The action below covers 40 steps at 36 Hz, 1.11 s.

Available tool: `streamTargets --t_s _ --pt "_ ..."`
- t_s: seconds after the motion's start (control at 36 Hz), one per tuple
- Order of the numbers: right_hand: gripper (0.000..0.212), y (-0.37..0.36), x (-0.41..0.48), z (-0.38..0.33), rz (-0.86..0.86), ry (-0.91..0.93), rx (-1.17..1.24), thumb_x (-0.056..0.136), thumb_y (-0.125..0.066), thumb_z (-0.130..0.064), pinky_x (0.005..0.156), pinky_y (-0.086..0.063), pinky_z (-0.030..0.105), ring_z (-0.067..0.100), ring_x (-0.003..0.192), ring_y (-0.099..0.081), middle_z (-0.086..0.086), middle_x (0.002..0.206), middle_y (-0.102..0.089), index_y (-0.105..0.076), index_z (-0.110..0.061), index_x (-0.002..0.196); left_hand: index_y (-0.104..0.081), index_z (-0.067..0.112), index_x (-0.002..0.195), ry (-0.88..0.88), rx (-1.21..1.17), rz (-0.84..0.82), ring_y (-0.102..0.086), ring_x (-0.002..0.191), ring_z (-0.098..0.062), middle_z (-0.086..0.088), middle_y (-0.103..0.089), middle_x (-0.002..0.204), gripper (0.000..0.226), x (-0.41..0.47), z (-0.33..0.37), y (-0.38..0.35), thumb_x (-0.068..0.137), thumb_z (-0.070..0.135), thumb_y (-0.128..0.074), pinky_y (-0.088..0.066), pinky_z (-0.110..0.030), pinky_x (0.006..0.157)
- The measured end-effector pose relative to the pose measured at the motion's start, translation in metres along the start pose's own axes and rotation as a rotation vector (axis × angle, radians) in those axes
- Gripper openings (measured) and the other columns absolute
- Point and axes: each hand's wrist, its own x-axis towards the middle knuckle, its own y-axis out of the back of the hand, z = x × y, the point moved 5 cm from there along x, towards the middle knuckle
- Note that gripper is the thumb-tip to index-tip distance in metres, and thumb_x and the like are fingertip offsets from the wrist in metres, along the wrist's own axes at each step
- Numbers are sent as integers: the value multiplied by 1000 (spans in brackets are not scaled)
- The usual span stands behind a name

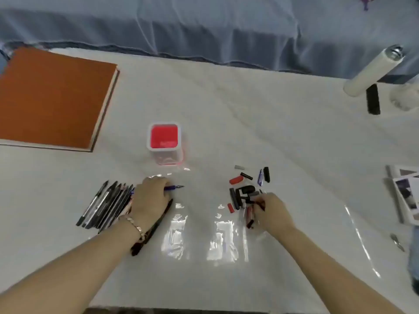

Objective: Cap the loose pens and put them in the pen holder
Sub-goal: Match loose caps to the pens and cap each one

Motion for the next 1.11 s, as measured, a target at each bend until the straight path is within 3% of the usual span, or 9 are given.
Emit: streamTargets --t_s 0.14,0.28,0.39,0.53,0.67,0.78,0.89,0.97,1.11 --pt "26 9 42 7 223 63 -205 92 -43 -14 72 -43 31 31 96 -58 13 106 -61 -65 -11 107 -67 12 92 -107 147 90 -55 92 -34 -10 -64 95 16 29 -14 -20 80 10 -58 -40 -38 75" --pt "27 8 67 12 368 105 -282 94 -41 -25 68 -42 34 33 92 -57 14 98 -61 -62 -12 107 -69 10 94 -217 113 206 -58 91 -35 -12 -66 94 15 40 -11 -25 81 12 -62 -37 -39 77" --pt "24 4 75 14 414 110 -255 91 -44 -28 65 -43 31 30 85 -58 10 92 -63 -63 -17 101 -62 10 102 -258 -69 249 -58 83 -34 -9 -59 97 17 32 12 -18 88 14 -54 -45 -38 73" --pt "17 6 80 12 451 93 -208 86 -50 -21 65 -45 30 29 85 -59 7 92 -66 -63 -18 95 -58 14 101 -302 -317 271 -49 72 -16 0 -49 93 14 22 42 -11 89 14 -50 -37 -27 67" --pt "19 10 68 11 494 66 -18 83 -55 -16 65 -40 27 25 83 -58 5 93 -66 -63 -17 99 -60 22 91 -278 -486 247 -46 66 -7 2 -56 89 7 -1 55 -11 87 17 -55 -34 -13 57" --pt "18 19 30 0 510 199 260 81 -63 -16 64 -42 23 16 74 -58 0 80 -62 -65 -16 98 -58 36 81 -250 -646 180 -52 67 -16 3 -58 78 15 -27 60 -8 86 22 -58 -42 -24 59" --pt "15 24 -23 -20 293 335 725 82 -62 -10 75 -52 24 9 65 -65 -1 75 -64 -67 -23 79 -59 39 78 -293 -709 146 -54 60 -4 -1 -66 76 19 -53 65 0 86 22 -58 -45 -20 64" --pt "13 29 -56 -29 259 380 740 83 -63 -14 68 -46 18 -3 52 -54 -9 72 -64 -70 -25 83 -60 37 80 -313 -731 133 -55 60 3 1 -67 75 20 -73 67 7 86 18 -57 -44 -15 63" --pt "12 33 -89 -41 171 436 829 78 -68 -11 59 -46 2 -9 59 -61 -15 60 -70 -69 -21 84 -61 33 83 -304 -805 152 -55 61 -1 0 -66 75 19 -103 66 16 85 15 -58 -48 -24 66"
